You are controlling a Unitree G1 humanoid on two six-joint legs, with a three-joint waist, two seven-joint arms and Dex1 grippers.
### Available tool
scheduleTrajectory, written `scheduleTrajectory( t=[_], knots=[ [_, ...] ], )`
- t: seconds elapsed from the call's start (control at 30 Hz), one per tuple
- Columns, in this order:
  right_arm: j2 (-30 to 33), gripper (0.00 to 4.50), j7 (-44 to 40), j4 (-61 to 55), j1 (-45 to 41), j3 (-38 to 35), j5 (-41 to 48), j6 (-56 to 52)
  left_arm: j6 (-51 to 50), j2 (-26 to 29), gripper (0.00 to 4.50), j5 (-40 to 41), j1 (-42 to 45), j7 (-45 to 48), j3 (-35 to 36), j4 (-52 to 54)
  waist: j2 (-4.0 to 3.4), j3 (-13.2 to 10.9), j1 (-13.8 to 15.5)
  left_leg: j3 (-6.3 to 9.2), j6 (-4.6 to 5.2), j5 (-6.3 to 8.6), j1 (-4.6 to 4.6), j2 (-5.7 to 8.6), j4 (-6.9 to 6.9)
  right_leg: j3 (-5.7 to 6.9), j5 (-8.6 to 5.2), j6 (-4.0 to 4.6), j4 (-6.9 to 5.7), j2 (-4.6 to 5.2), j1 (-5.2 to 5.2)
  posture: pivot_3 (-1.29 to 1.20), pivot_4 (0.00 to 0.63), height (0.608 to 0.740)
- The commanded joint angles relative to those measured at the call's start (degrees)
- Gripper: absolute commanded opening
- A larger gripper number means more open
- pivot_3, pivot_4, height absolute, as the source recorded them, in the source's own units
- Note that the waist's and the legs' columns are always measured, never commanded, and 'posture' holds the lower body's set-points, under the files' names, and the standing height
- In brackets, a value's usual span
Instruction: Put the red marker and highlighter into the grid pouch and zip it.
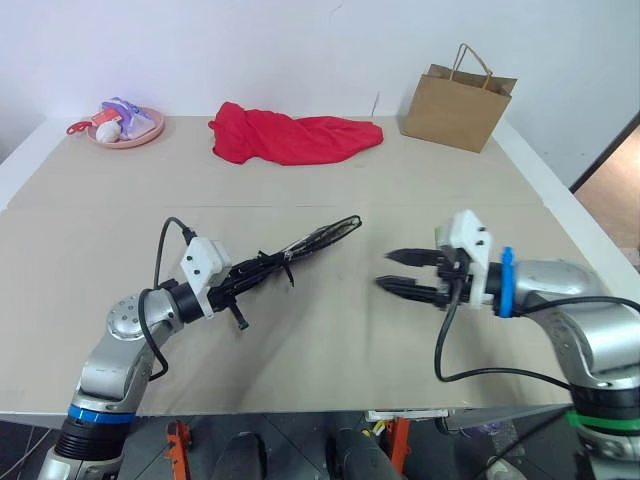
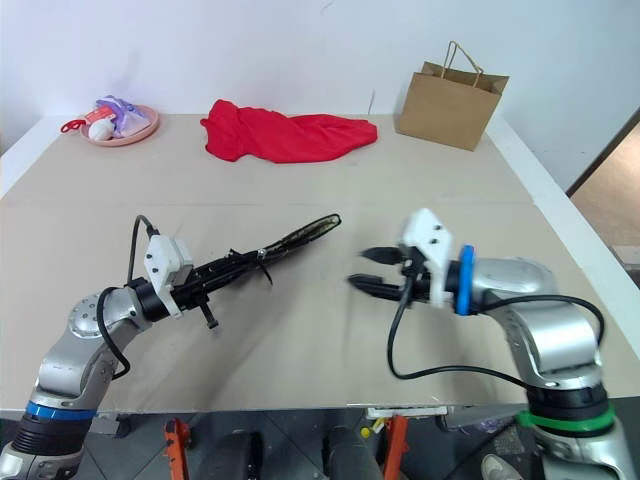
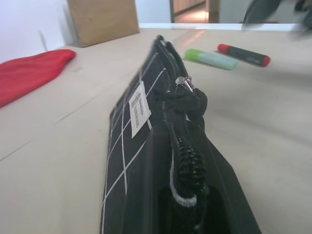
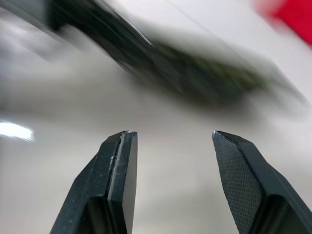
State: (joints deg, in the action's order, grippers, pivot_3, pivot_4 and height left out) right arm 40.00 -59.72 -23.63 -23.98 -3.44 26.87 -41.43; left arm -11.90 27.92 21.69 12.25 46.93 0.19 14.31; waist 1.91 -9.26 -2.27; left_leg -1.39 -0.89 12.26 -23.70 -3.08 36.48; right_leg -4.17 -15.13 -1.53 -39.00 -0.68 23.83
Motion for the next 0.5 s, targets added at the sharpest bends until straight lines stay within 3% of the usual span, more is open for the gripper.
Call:
scheduleTrajectory(
  t=[0.03, 0.23, 0.5],
  knots=[
    [4.4, 2.68, 18.0, 9.7, 7.3, -11.3, -11.2, -6.1, 3.2, 0.5, 0.0, 2.3, -0.2, 2.7, 2.2, 0.3, 0.03, 0.0, -0.1, -0.12, 0.0, 0.0, 0.06, 0.1, 0.04, -0.08, -0.03, -0.04, 0.01, 0.12, -0.06, 0.0, 0.15, 0.74],
    [-0.6, 2.68, 28.6, 7.3, 9.8, -15.6, -11.3, -12.9, 3.9, -1.0, 0.0, 2.3, -0.3, 3.4, 0.3, 0.2, 0.03, 0.0, -0.4, -0.19, -0.01, 0.0, 0.33, 0.06, -0.05, -0.25, -0.04, -0.1, 0.0, 0.01, -0.2, 0.0, 0.15, 0.74],
    [-5.6, 2.68, 38.6, 10.6, 3.9, -18.6, -11.5, -16.1, 4.5, -3.1, 0.0, 1.9, 0.8, 3.3, -0.6, -1.5, 0.02, 0.0, -0.4, -0.25, -0.01, -0.01, 0.36, 0.11, -0.01, -0.33, -0.01, -0.16, 0.0, 0.06, -0.24, 0.0, 0.15, 0.74]
  ],
)
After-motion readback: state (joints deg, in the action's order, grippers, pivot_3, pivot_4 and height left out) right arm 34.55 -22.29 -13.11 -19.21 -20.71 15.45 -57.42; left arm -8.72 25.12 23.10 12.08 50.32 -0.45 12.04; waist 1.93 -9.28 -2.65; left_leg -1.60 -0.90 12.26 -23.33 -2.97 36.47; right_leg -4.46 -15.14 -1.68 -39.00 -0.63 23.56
